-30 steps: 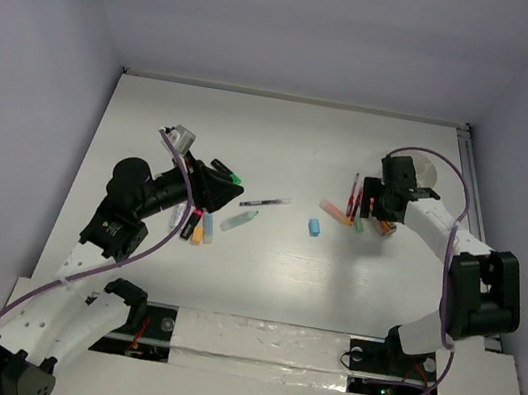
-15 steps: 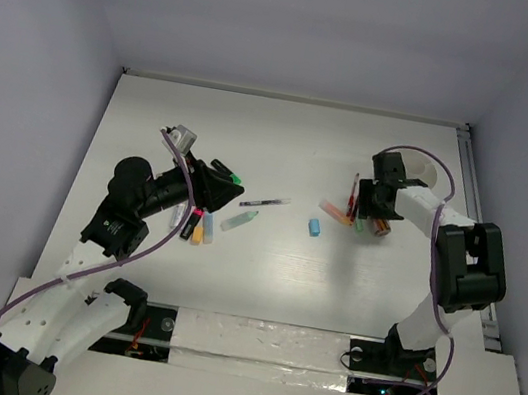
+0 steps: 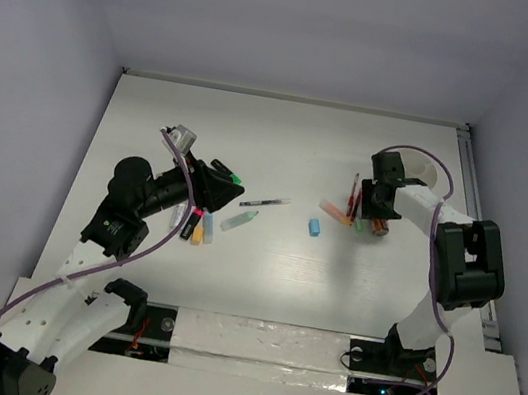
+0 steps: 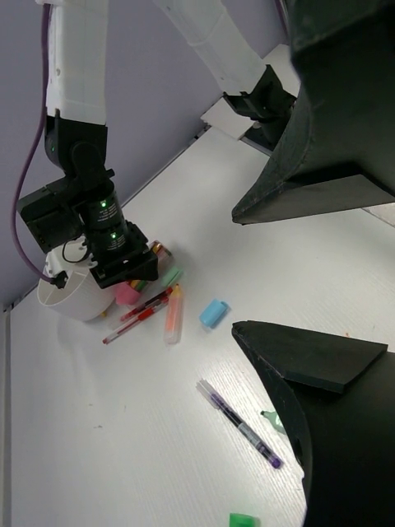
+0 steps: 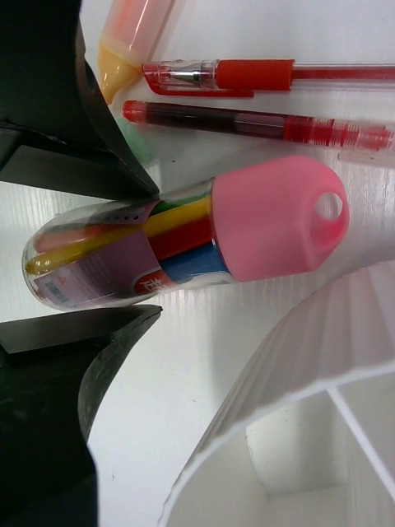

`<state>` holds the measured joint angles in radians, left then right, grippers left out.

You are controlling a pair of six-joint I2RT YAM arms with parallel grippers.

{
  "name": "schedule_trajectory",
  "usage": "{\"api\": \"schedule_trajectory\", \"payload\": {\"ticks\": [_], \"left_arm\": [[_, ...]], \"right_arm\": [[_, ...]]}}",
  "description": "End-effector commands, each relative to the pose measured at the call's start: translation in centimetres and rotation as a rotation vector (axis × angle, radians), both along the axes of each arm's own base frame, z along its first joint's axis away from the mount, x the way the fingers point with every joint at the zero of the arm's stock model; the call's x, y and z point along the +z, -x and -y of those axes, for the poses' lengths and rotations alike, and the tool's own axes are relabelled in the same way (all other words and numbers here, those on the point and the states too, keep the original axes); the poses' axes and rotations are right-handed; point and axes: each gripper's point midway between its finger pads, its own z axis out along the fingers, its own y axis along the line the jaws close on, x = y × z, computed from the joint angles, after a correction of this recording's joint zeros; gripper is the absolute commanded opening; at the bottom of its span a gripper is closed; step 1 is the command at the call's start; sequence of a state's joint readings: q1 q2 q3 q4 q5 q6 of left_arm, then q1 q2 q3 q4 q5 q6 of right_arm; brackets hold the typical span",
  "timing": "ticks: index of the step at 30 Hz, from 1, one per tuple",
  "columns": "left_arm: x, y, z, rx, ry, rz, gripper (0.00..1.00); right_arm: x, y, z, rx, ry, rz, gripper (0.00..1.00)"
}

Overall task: Sort the stationery into containers
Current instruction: Pick up the stationery from the center of the board.

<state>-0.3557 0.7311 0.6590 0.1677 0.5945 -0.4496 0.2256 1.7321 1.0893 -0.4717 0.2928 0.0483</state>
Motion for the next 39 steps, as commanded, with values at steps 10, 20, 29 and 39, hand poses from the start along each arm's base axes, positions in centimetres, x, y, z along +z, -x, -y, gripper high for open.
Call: {"api": "schedule_trajectory", "payload": {"ticks": [10, 20, 29, 39], "left_arm": [[2.1, -0.3, 0.5, -0.015, 0.088, 0.027, 0.51], [1.1, 0.8, 4.5, -0.082, 0.223, -0.035, 0.51], [0.5, 0.8, 8.7, -0.058, 0.204, 0.020, 0.65], [-1.0, -1.3, 10.2, 0.011, 0.118, 0.038, 0.78]], "right_arm": [[13.1, -1.1, -5.8, 0.133, -0.265, 0.400, 0.28], [25.2, 5.2, -20.6, 0.471, -1.085, 0.707, 0.28], [28.5, 8.5, -23.4, 0.461, -1.434, 0.714, 0.28], [29.2, 10.1, -24.4, 0.455, -1.567, 0.690, 0.28]]}}
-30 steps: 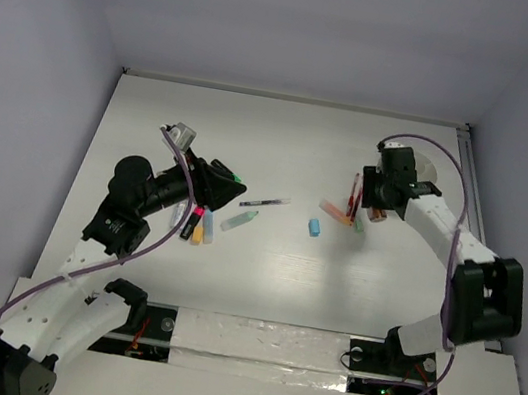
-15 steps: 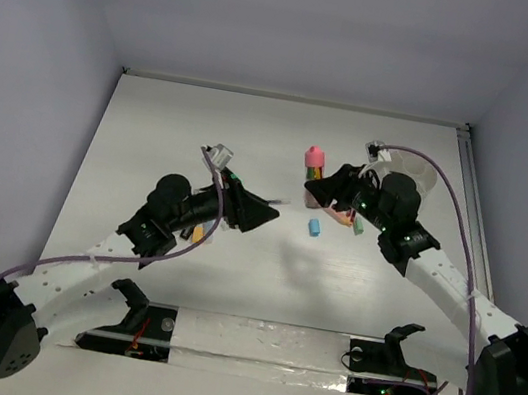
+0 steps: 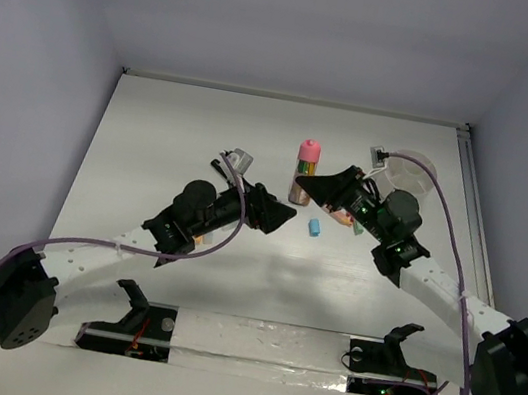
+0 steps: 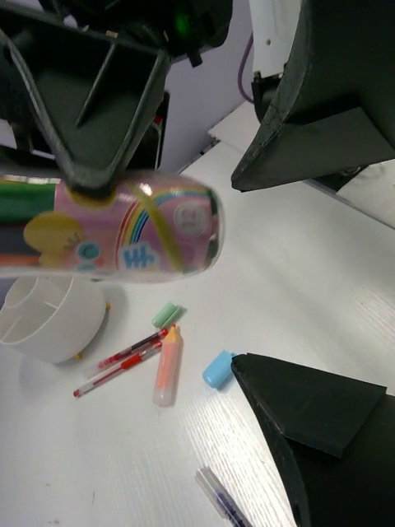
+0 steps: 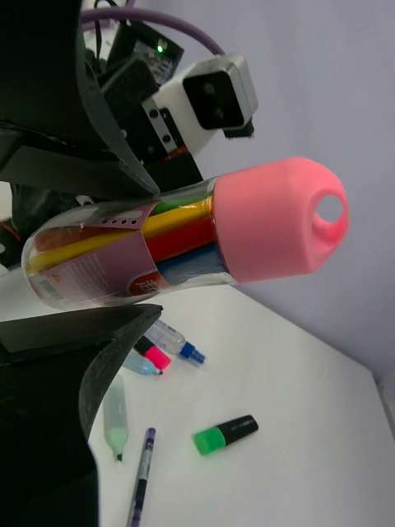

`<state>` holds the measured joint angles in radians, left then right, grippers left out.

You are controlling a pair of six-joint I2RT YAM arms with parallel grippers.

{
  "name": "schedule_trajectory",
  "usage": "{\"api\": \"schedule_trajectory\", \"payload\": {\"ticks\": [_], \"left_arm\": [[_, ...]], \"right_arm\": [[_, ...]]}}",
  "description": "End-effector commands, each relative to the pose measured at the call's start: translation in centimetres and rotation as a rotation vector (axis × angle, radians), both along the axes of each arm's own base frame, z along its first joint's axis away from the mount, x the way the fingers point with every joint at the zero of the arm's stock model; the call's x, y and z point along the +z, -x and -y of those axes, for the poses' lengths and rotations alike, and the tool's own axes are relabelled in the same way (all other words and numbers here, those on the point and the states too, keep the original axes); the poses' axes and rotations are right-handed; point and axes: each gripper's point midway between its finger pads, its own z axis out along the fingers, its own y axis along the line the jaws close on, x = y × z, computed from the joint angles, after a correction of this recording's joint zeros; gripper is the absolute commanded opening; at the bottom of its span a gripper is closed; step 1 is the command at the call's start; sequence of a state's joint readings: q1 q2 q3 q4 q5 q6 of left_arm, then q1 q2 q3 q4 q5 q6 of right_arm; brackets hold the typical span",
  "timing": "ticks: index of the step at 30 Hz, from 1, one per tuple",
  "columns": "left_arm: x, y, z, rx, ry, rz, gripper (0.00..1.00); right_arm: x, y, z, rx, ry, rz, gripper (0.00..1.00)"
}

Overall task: Sort the stationery into containers
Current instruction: Pick up the stationery from the center of the board, then place the stationery in the storage box.

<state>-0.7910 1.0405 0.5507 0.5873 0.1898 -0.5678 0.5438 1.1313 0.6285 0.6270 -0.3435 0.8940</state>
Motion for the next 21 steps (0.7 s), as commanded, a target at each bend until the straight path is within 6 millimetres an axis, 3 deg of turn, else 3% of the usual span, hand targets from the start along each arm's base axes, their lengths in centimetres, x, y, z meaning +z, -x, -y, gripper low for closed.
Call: {"api": "schedule_trajectory", "payload": {"ticks": [1, 17, 21], "left_arm": [[4.1, -1.5, 0.3, 0.048, 0.053, 0.123, 0.78], [5.8, -0.5, 1.7, -0.030, 0.100, 0.212, 0.76], [5.9, -0.6, 2.0, -0.038, 0.103, 0.210, 0.75]], "right_arm": [[4.1, 1.5, -0.5, 0.051, -0.130, 0.098, 0.28], [1.0, 0.9, -1.7, 0.081, -0.106, 0.027, 0.30], [1.1, 1.4, -2.2, 0.111, -0.119, 0.031, 0.30]]}}
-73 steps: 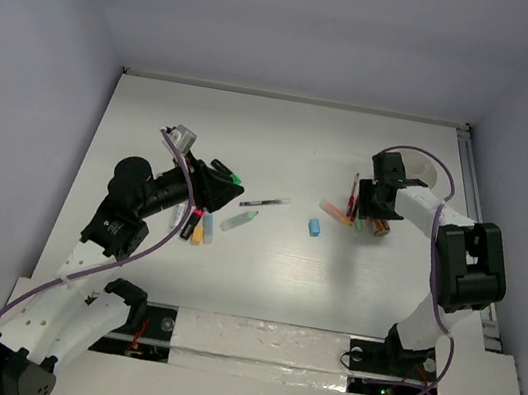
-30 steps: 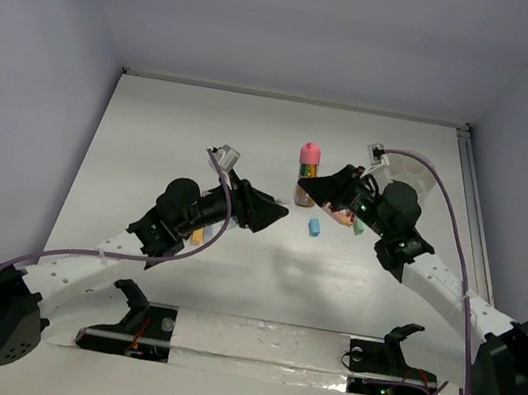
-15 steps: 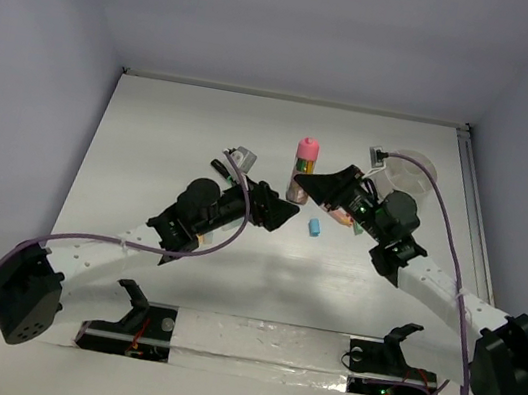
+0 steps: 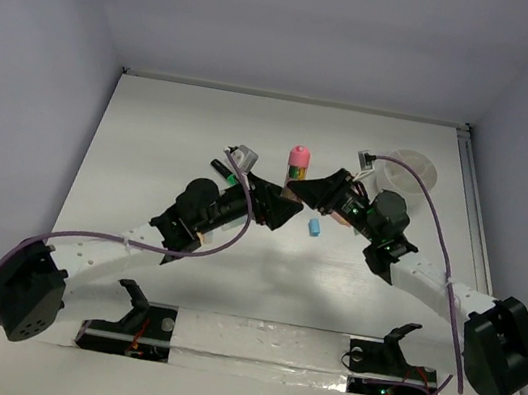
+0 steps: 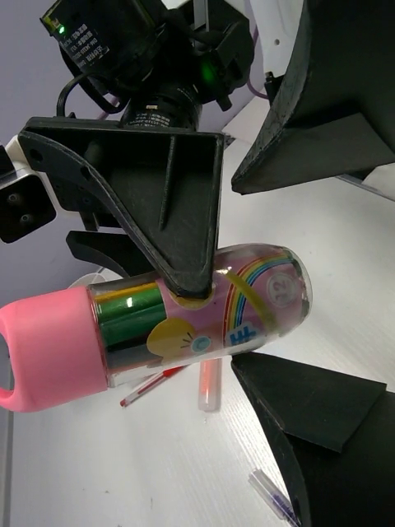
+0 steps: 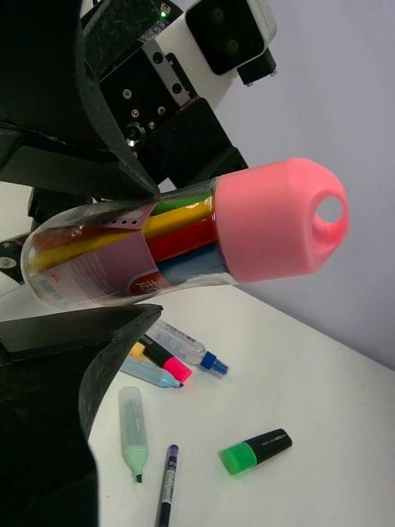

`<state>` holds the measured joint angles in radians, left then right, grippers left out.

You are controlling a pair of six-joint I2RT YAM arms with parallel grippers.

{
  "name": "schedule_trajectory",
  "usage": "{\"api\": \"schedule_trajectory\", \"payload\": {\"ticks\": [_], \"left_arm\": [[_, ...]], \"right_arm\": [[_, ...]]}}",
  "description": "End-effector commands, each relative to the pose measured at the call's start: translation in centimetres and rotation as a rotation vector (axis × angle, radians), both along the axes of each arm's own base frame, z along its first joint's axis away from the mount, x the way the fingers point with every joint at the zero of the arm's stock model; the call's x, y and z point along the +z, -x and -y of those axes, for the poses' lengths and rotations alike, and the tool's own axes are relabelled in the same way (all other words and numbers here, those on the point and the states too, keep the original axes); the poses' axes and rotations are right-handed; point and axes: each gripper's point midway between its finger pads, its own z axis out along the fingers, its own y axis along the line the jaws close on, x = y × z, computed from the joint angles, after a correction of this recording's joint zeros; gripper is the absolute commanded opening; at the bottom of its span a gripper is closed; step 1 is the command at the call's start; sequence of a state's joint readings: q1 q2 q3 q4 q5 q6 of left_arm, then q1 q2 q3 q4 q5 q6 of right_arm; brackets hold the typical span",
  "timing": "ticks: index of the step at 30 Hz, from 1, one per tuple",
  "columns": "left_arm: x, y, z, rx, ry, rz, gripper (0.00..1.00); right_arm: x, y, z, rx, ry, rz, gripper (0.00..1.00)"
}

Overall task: Sort the stationery into containers
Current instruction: Place the stationery in the storage box.

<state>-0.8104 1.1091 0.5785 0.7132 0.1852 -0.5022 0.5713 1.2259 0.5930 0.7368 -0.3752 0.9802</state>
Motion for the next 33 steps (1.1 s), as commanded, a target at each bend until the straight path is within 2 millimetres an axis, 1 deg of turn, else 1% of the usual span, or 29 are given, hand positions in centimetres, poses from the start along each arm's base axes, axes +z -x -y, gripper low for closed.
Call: {"api": "schedule_trajectory", "payload": {"ticks": [1, 2, 3, 4, 7, 9, 10, 11, 12, 14, 15, 17, 18, 19, 20, 21, 22, 23, 24, 25, 26, 27, 28, 29, 30, 31, 32, 33], "left_arm": [[3.9, 0.4, 0.9, -0.038, 0.077, 0.091, 0.74], [3.6, 0.4, 1.3, -0.051, 0.071, 0.083, 0.72], [3.5, 0.4, 1.5, -0.061, 0.072, 0.076, 0.69], [3.6, 0.5, 1.6, -0.069, 0.078, 0.077, 0.68], [3.1, 0.5, 2.0, -0.084, 0.075, 0.059, 0.67], [2.9, 0.4, 2.1, -0.084, 0.071, 0.055, 0.66], [2.9, 0.4, 2.1, -0.082, 0.070, 0.053, 0.64], [2.9, 0.4, 2.1, -0.081, 0.070, 0.053, 0.59], [3.0, 0.3, 2.1, -0.078, 0.071, 0.055, 0.43], [3.2, 0.2, 2.0, -0.070, 0.069, 0.061, 0.28], [3.4, 0.1, 1.9, -0.065, 0.070, 0.062, 0.15], [3.2, -0.1, 1.8, -0.049, 0.058, 0.060, 0.08], [3.2, 0.0, 1.7, -0.048, 0.054, 0.060, 0.02], [2.8, -0.1, 1.6, -0.047, 0.040, 0.051, 0.00], [2.6, -0.1, 1.6, -0.045, 0.032, 0.051, 0.00], [2.3, 0.0, 1.5, -0.044, 0.018, 0.052, 0.00], [1.8, 0.0, 1.4, -0.045, 0.000, 0.041, 0.00], [1.5, 0.1, 1.3, -0.047, -0.012, 0.038, 0.00], [1.0, 0.3, 1.1, -0.046, -0.028, 0.039, 0.00], [0.5, 0.3, 0.9, -0.042, -0.043, 0.026, 0.00], [0.2, 0.4, 0.7, -0.039, -0.052, 0.022, 0.00], [-0.2, 0.7, 0.4, -0.039, -0.059, 0.019, 0.00], [-0.6, 0.9, 0.2, -0.040, -0.070, 0.015, 0.00], [-0.9, 1.0, 0.1, -0.038, -0.076, 0.012, 0.00], [-1.2, 1.3, -0.2, -0.041, -0.081, 0.011, 0.00], [-1.5, 1.4, -0.3, -0.044, -0.092, 0.017, 0.00], [-1.5, 2.0, -0.2, -0.067, -0.095, 0.025, 0.00], [-1.6, 2.3, -0.3, -0.076, -0.094, 0.027, 0.00]], "right_arm": [[3.6, 1.0, -0.4, 0.036, -0.089, 0.114, 0.30], [3.6, 0.9, -0.4, 0.036, -0.088, 0.116, 0.30], [3.4, 0.9, -0.4, 0.036, -0.088, 0.113, 0.30], [3.4, 0.9, -0.4, 0.036, -0.090, 0.113, 0.30], [3.5, 1.0, -0.3, 0.033, -0.100, 0.121, 0.30], [3.9, 1.1, -0.2, 0.033, -0.113, 0.138, 0.30], [3.7, 1.2, -0.2, 0.033, -0.113, 0.138, 0.30], [4.0, 1.3, -0.2, 0.038, -0.118, 0.150, 0.30], [4.0, 1.5, -0.2, 0.047, -0.117, 0.152, 0.30], [3.8, 1.5, -0.2, 0.050, -0.114, 0.148, 0.30], [3.8, 1.5, -0.2, 0.045, -0.113, 0.148, 0.31], [3.0, 1.4, 0.0, 0.031, -0.084, 0.140, 0.40], [3.1, 1.3, 0.1, 0.020, -0.074, 0.145, 0.45], [3.0, 1.2, 0.2, 0.012, -0.062, 0.147, 0.59], [2.4, 1.2, 0.3, 0.005, -0.020, 0.150, 0.67], [3.4, 1.2, 0.6, -0.013, -0.009, 0.178, 0.72], [3.7, 1.0, 0.9, -0.029, 0.016, 0.191, 0.82], [2.2, 0.7, 1.1, -0.047, 0.103, 0.178, 0.86], [3.7, 0.6, 1.6, -0.075, 0.118, 0.214, 0.90], [3.9, 0.5, 1.9, -0.086, 0.148, 0.226, 0.96], [2.9, 0.5, 2.2, -0.091, 0.225, 0.229, 0.98], [3.0, 0.5, 2.5, -0.097, 0.253, 0.240, 0.99], [4.1, 0.7, 2.7, -0.101, 0.260, 0.268, 1.00], [3.3, 0.9, 2.9, -0.090, 0.313, 0.260, 1.00], [3.2, 1.0, 3.0, -0.082, 0.335, 0.255, 1.00], [4.2, 0.9, 2.9, -0.080, 0.342, 0.268, 1.00], [3.2, 0.8, 2.8, -0.064, 0.380, 0.247, 1.00], [3.1, 0.9, 2.6, -0.044, 0.389, 0.243, 1.00]]}}
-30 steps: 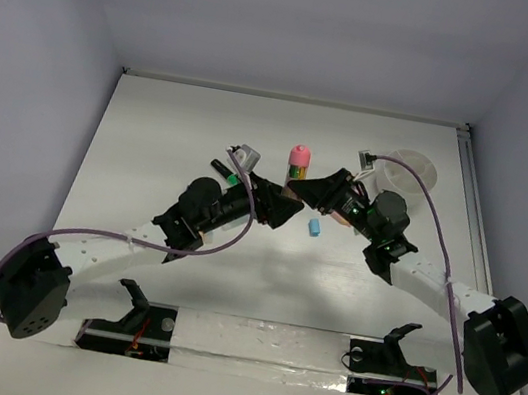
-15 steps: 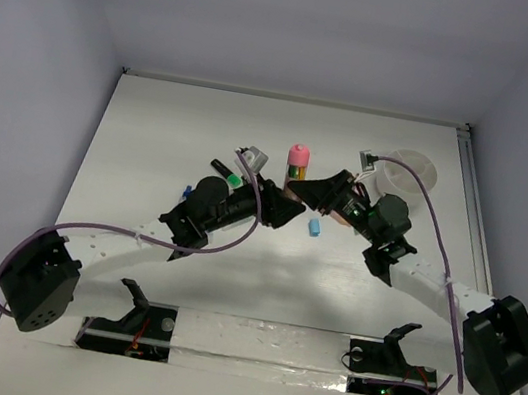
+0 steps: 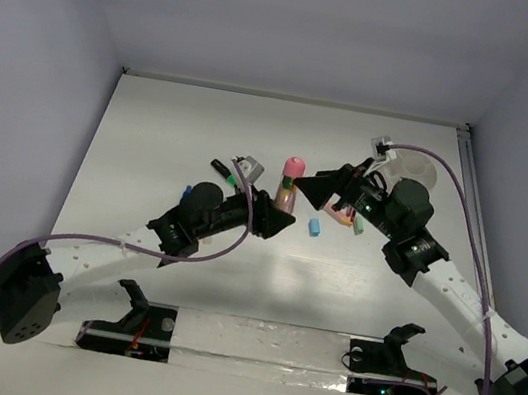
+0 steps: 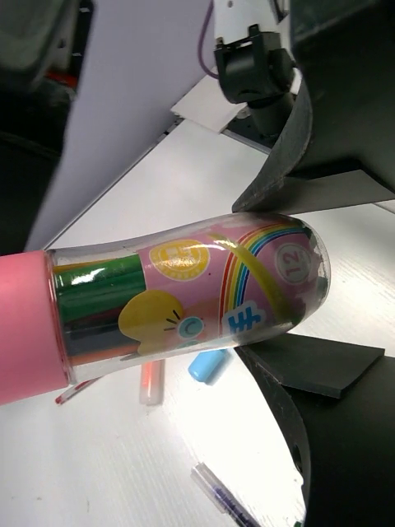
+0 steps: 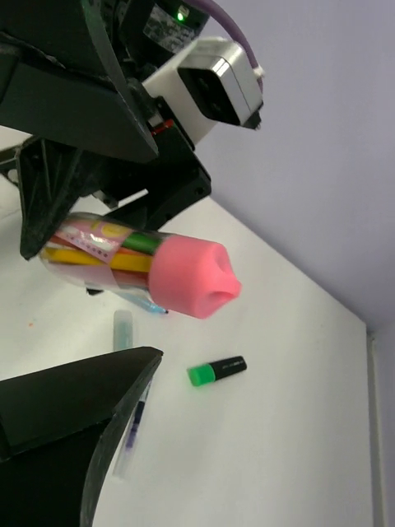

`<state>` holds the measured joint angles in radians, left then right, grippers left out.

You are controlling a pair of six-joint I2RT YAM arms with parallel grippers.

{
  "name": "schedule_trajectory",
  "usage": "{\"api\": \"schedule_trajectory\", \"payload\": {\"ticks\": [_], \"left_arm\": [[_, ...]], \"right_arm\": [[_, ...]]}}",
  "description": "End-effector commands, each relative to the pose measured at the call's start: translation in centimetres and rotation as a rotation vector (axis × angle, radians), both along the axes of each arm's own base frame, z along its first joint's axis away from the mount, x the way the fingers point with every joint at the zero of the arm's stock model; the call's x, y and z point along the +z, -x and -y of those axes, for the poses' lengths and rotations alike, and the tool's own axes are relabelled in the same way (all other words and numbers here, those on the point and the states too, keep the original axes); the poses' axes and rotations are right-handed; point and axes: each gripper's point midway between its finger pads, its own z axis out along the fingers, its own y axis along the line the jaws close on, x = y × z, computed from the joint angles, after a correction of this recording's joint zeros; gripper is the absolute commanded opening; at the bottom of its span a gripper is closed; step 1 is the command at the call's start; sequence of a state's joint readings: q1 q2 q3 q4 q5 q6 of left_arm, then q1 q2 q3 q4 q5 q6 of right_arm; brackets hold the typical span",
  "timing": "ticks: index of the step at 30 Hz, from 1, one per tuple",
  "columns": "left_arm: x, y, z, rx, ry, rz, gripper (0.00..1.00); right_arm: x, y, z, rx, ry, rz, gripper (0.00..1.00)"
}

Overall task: Sort the stationery into containers
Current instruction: Place the stationery in the storage box.

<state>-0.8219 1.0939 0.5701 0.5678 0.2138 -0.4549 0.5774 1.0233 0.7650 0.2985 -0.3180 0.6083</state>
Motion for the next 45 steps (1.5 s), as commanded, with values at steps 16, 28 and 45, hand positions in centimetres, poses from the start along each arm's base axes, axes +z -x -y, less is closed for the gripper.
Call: {"api": "schedule_trajectory", "payload": {"ticks": [16, 28, 45], "left_arm": [[2.2, 3.7, 1.3, -0.147, -0.014, 0.176, 0.00], [2.6, 3.3, 1.3, -0.125, 0.010, 0.176, 0.07], [3.2, 1.3, -3.9, 0.161, 0.046, 0.160, 0.99]], "right_arm": [[-0.2, 0.7, -2.1, 0.149, 0.107, -0.014, 0.71], [-0.5, 1.3, -2.3, 0.176, 0.093, -0.070, 0.28], [3.7, -6.8, 4.2, -0.245, 0.015, 0.008, 0.09]]}}
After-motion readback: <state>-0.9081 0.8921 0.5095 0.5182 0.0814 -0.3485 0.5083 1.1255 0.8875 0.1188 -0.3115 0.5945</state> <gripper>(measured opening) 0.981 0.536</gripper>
